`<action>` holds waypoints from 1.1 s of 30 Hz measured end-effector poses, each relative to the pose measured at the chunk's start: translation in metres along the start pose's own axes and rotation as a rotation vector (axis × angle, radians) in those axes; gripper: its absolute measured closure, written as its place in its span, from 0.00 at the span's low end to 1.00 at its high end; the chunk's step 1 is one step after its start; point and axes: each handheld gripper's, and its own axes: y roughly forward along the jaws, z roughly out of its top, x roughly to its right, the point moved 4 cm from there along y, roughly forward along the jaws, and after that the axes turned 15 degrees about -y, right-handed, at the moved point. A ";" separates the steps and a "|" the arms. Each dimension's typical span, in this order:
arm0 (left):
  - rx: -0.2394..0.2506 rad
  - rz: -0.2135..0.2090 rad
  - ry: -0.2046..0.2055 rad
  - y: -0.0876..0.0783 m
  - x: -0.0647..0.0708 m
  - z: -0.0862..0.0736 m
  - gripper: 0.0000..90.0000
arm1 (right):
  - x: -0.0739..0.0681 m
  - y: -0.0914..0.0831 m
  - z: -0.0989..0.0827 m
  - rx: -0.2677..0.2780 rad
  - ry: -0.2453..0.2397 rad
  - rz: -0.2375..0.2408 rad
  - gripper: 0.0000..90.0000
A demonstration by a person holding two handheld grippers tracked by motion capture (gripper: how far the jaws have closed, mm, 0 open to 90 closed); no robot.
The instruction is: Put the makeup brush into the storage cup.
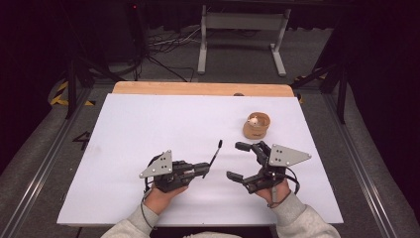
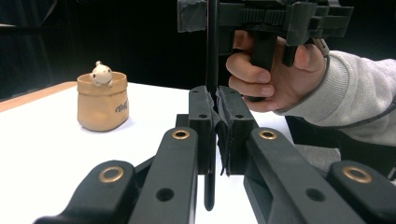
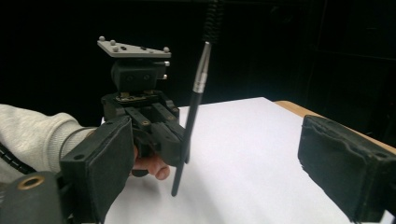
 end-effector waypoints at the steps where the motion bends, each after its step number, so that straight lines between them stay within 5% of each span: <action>1: -0.002 0.000 -0.001 0.000 0.000 0.000 0.95 | 0.000 0.000 0.000 0.000 0.000 0.000 0.13; 6: -0.006 0.001 0.003 0.001 0.000 -0.001 0.95 | -0.004 0.012 0.004 0.005 0.009 0.057 0.18; 11: -0.009 0.004 0.005 0.001 0.000 -0.001 0.95 | -0.004 0.022 0.006 0.019 0.040 0.096 0.34; 33: -0.026 0.004 0.017 0.003 0.002 -0.003 0.94 | -0.002 0.030 0.004 0.038 0.131 0.095 0.91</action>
